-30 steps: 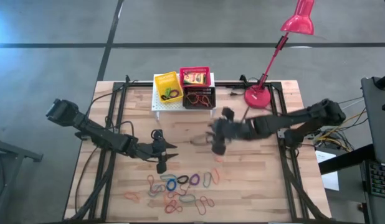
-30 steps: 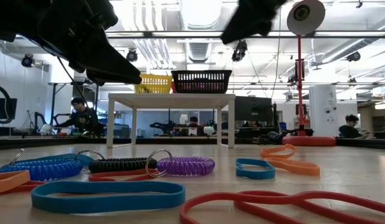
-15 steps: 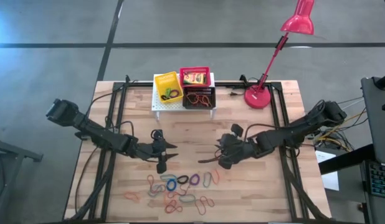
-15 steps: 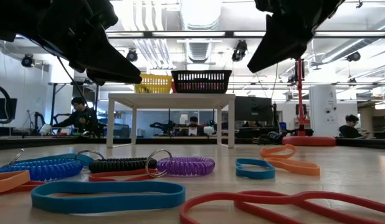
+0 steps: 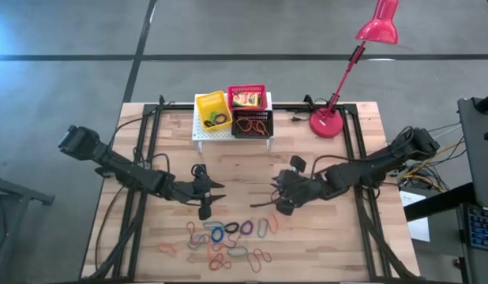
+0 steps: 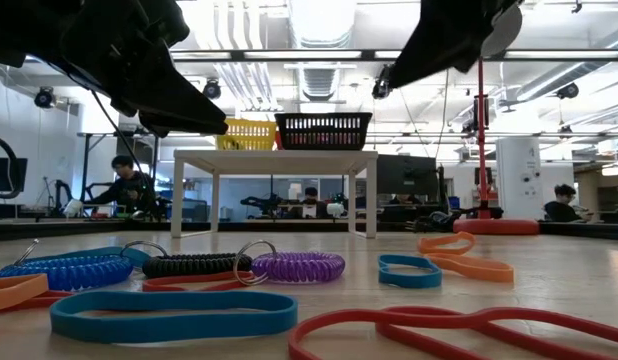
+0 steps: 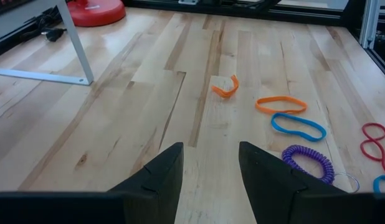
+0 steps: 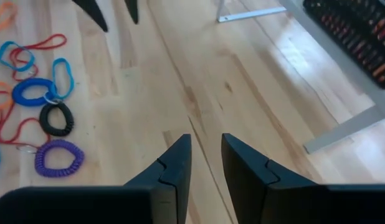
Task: Pick & Place Office Desk Supplies
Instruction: Put the orange rubber band into the black bin on the shelf
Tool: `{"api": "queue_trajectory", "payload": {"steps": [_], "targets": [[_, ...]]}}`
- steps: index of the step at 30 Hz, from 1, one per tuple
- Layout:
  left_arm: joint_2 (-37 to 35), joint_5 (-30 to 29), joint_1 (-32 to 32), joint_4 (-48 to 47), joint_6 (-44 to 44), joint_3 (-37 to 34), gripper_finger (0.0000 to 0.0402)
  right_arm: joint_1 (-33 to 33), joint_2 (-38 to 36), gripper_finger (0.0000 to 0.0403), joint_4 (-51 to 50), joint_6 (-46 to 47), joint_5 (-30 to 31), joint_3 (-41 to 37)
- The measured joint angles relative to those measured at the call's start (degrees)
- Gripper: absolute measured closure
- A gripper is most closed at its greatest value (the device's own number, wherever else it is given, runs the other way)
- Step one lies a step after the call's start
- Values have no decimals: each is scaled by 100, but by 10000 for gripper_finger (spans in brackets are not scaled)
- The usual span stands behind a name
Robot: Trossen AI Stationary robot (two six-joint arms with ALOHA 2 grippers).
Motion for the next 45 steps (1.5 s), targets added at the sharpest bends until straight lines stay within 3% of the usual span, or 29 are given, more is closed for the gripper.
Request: {"api": "queue_trajectory", "payload": {"steps": [10,18,32,45], "targets": [[0,0,0,0,-7,0,238,556,-14,342,-899,-62,74,733],[1,0,0,0,-9,0,238,968,-15,351,-943,-53,500,726],[0,0,-2,0,-11,0,238,990,-26,355,-946,244,505,448],[1,-1,-1,0,-11,0,238,1026,-42,356,-917,199,641,667]]}}
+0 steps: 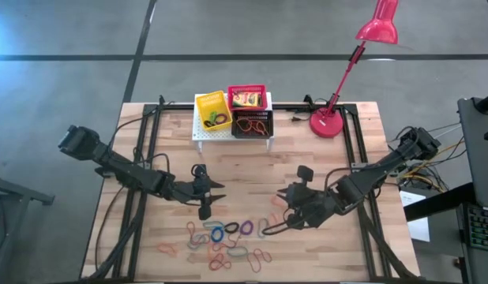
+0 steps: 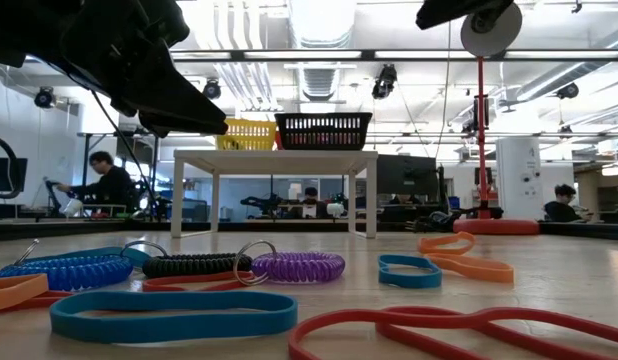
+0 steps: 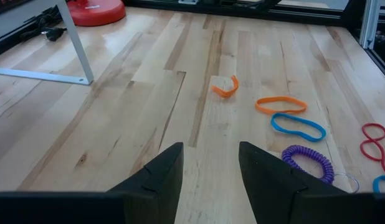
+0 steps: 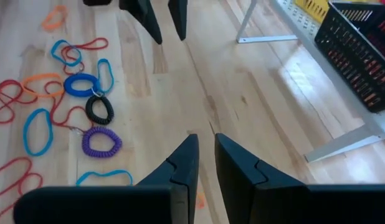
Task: Pick & Place Office Desk Supplies
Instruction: Put the orange rubber band into the black bin on the shelf
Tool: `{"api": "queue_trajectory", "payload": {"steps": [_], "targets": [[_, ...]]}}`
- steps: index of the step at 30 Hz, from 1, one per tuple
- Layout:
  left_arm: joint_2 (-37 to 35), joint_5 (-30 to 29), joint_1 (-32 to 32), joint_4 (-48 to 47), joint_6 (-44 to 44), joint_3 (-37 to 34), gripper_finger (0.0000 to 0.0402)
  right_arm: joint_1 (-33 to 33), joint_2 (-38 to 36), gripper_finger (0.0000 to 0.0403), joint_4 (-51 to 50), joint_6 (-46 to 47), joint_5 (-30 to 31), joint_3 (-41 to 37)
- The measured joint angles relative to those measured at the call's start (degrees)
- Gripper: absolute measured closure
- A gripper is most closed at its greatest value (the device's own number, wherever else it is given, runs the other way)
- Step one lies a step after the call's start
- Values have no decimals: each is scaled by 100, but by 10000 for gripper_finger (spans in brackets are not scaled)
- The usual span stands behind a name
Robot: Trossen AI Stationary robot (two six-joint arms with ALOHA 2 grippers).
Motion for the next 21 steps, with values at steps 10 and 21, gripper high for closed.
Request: {"api": "queue_trajectory", "payload": {"steps": [10,21], "targets": [[0,1,1,-2,-14,2,238,23,9,348,-16,1102,-1087,-484],[-1,-2,1,-2,-10,0,238,51,9,244,725,1881,-1370,-1662]]}}
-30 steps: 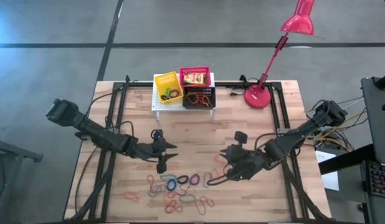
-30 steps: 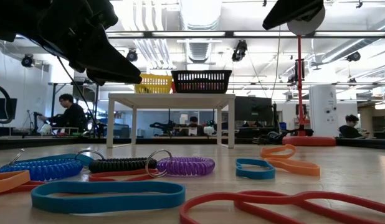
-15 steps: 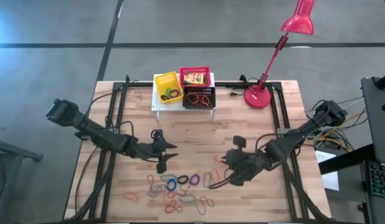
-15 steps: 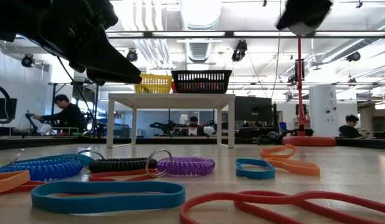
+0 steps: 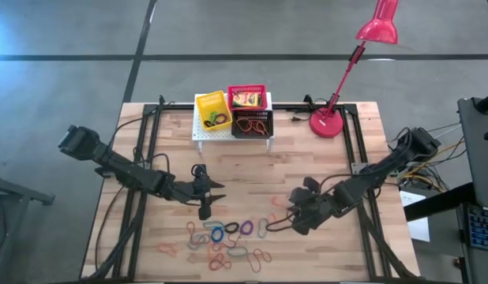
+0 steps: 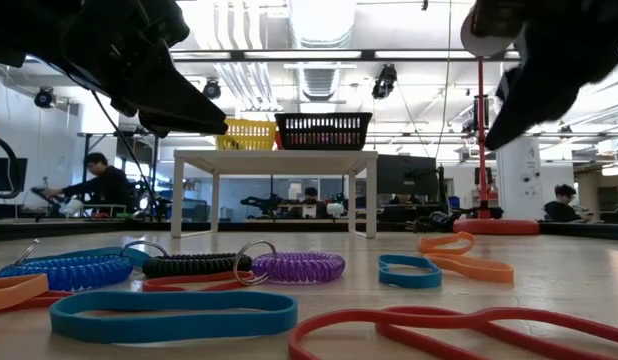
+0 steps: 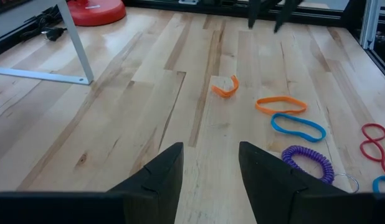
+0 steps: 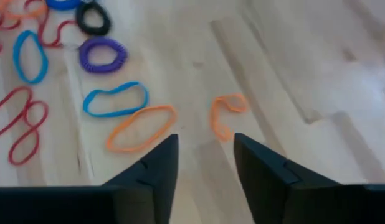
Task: Pick & Place Office Desk Supplies
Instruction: Put the orange rubber band into the black bin on the shelf
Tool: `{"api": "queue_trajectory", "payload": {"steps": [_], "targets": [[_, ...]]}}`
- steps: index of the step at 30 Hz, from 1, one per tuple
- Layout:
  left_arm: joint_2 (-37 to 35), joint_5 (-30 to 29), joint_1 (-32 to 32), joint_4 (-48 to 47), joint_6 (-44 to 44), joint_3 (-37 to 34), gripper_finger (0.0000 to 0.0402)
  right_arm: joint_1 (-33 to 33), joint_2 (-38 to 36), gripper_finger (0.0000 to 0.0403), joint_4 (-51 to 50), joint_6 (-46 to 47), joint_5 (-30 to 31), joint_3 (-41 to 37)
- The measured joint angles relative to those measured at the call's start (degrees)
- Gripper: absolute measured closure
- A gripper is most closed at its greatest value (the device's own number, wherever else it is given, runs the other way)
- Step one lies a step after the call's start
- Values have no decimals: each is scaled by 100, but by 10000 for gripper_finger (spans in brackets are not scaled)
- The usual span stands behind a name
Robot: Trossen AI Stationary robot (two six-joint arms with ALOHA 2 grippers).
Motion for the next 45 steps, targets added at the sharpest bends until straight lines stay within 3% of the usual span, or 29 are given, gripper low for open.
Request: {"api": "queue_trajectory", "payload": {"steps": [8,12,21,33,40,45], "targets": [[2,0,0,2,14,2,238,0,0,195,2086,-763,-144,-1181],[0,0,2,2,15,2,238,-2,0,197,2281,-544,-144,-1539],[1,-2,11,2,13,1,238,0,0,250,2529,-858,-166,-2056],[1,-2,11,2,13,1,238,-2,0,387,3075,-965,-194,-2429],[1,-2,11,2,13,0,238,-16,2,391,3942,-1252,189,-2419],[1,-4,12,2,13,2,238,-168,7,359,3935,-1232,352,-2436]]}}
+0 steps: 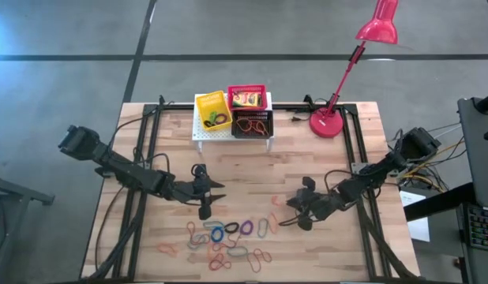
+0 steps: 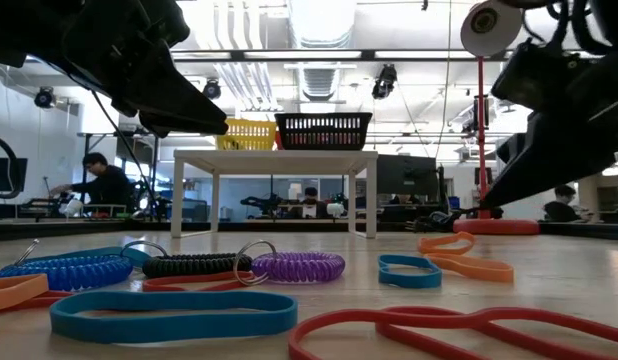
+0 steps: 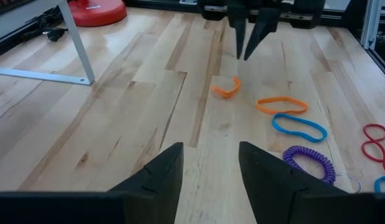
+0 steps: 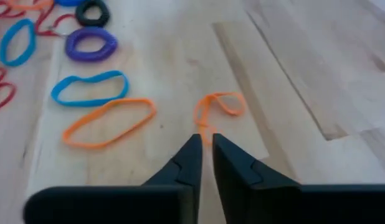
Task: Pick & Place Office Desk Supplies
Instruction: Put the orange rubber band into the black bin on the shelf
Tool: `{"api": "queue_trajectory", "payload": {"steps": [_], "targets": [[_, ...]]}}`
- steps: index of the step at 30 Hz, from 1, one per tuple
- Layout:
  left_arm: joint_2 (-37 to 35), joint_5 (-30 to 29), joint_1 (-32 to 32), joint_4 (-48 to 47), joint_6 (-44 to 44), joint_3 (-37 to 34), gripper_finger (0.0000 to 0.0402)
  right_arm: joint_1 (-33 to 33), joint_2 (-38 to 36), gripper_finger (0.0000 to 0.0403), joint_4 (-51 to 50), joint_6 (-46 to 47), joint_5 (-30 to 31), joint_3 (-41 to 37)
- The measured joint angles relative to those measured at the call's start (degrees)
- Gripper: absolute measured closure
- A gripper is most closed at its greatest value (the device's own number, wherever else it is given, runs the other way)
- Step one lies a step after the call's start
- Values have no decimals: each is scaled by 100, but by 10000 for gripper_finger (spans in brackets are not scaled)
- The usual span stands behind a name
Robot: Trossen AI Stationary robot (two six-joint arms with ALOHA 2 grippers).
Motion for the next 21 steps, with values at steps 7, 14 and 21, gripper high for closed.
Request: {"api": "queue_trajectory", "payload": {"steps": [7,14,21], "targets": [[1,2,1,0,0,0,238,-292,0,275,17,-486,-147,-12],[1,0,6,0,0,0,238,-467,179,257,649,-1359,-492,-26],[1,0,10,13,1,3,238,-616,1056,276,1233,-1419,-767,-7]]}}
